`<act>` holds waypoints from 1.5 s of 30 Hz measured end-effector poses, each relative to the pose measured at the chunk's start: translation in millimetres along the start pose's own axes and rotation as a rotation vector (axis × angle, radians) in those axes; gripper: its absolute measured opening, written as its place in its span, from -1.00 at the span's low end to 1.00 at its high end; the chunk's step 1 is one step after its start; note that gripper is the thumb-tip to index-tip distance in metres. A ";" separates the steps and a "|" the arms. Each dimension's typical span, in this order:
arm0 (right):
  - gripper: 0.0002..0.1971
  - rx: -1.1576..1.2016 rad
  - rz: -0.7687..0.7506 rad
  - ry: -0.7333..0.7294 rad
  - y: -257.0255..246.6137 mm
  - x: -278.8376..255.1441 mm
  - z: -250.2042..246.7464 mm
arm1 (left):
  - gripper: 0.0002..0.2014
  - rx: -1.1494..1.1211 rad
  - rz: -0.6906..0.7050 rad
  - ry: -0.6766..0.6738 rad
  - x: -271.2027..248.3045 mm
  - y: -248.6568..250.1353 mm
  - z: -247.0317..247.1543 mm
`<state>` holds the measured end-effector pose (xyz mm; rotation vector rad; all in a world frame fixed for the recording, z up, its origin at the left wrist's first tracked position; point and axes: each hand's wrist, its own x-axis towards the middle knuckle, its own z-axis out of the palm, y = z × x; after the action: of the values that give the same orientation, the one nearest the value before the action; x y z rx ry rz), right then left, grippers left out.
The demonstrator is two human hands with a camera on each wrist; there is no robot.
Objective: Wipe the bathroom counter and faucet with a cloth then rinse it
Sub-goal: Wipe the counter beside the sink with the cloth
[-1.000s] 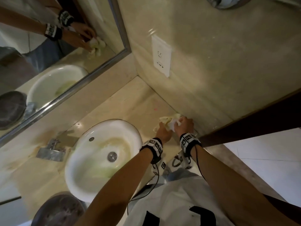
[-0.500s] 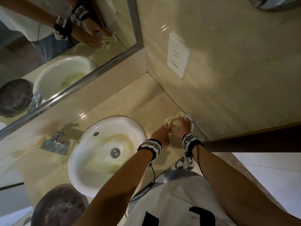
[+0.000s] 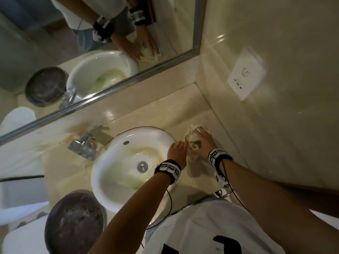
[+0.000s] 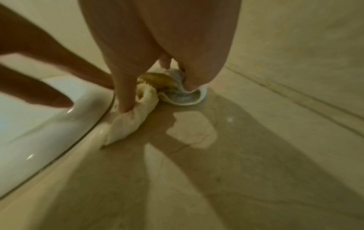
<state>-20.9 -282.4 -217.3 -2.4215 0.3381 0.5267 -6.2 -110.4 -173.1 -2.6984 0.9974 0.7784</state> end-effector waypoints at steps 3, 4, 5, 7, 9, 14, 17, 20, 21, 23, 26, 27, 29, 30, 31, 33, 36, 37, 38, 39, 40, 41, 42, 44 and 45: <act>0.03 -0.055 0.006 0.068 -18.6 12.1 24.3 | -0.25 0.000 -0.033 0.026 -4.2 -23.0 -0.6; 0.05 -0.075 0.035 0.092 -25.5 13.8 31.1 | -0.25 -0.006 -0.035 0.037 -5.2 -29.2 -1.0; 0.07 -0.095 0.042 0.123 -30.4 15.5 38.1 | -0.26 -0.022 -0.036 0.048 -6.2 -34.7 -1.6; 0.02 -0.140 0.051 0.168 -41.1 16.5 44.4 | -0.29 -0.029 -0.031 0.082 -6.9 -44.0 -1.9; -0.06 -0.168 0.037 0.224 -51.0 21.7 41.3 | -0.31 -0.035 -0.015 0.101 -7.4 -52.1 -2.7; -0.09 -0.251 -0.064 0.155 -70.3 68.0 30.3 | -0.26 -0.064 -0.014 0.077 1.3 -72.0 -3.1; -0.14 -0.271 -0.125 0.009 -86.6 105.0 18.3 | -0.23 -0.104 -0.045 0.066 11.4 -81.9 -9.0; -0.18 -0.362 -0.174 -0.079 -110.0 132.0 10.6 | -0.21 -0.160 -0.070 0.068 25.1 -94.7 -17.7; -0.21 -0.374 -0.181 -0.086 -115.3 137.5 12.8 | -0.21 -0.184 -0.086 0.068 27.8 -98.8 -19.9; -0.31 -0.347 -0.188 -0.064 -122.1 144.4 19.9 | -0.22 -0.230 -0.108 0.063 32.0 -105.4 -22.9; -0.41 -0.314 -0.172 0.020 -129.8 143.6 24.9 | -0.19 -0.274 -0.114 0.062 33.8 -109.9 -25.5; -0.45 -0.296 -0.170 0.041 -132.0 141.4 21.8 | -0.18 -0.287 -0.114 0.068 33.6 -109.9 -26.1; -0.48 -0.231 -0.184 0.082 -129.3 137.8 15.4 | -0.18 -0.282 -0.099 0.093 31.8 -106.5 -28.4; -0.48 -0.185 -0.189 0.106 -125.7 134.5 11.4 | -0.17 -0.278 -0.087 0.109 31.1 -104.2 -30.1; -0.48 -0.147 -0.200 0.140 -120.4 131.4 8.2 | -0.16 -0.278 -0.073 0.126 30.5 -101.6 -32.5; -0.47 -0.067 -0.193 0.203 -109.0 124.0 0.2 | -0.13 -0.273 -0.040 0.158 29.9 -94.6 -39.9; -0.48 0.015 -0.141 0.291 -92.8 108.5 -14.2 | -0.11 -0.229 0.025 0.173 31.0 -80.0 -53.4; -0.50 0.028 -0.128 0.340 -86.4 101.7 -19.4 | -0.10 -0.208 0.051 0.170 32.6 -74.6 -57.3; -0.51 0.042 -0.119 0.394 -79.3 94.9 -24.2 | -0.10 -0.192 0.076 0.166 34.9 -68.6 -61.5; -0.51 0.054 -0.106 0.451 -72.3 87.9 -28.0 | -0.09 -0.176 0.099 0.164 37.7 -62.2 -65.7; -0.50 0.063 -0.089 0.510 -64.5 80.7 -31.1 | -0.08 -0.159 0.123 0.159 40.3 -54.5 -70.3; -0.48 0.072 -0.063 0.559 -56.7 72.6 -32.9 | -0.08 -0.138 0.149 0.154 42.5 -46.2 -74.4; -0.48 0.082 -0.029 0.600 -48.7 65.2 -33.8 | -0.09 -0.112 0.174 0.146 44.5 -37.0 -77.8; -0.46 0.086 0.051 0.653 -30.2 53.6 -29.9 | -0.10 -0.057 0.221 0.122 48.2 -18.5 -80.5; -0.45 0.081 0.103 0.651 -20.8 47.8 -26.6 | -0.11 -0.042 0.243 0.104 49.8 -10.3 -79.9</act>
<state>36.7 -288.4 -208.6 -2.4461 0.7396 -0.2507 65.7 -155.9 -131.4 -2.7097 1.3674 0.7106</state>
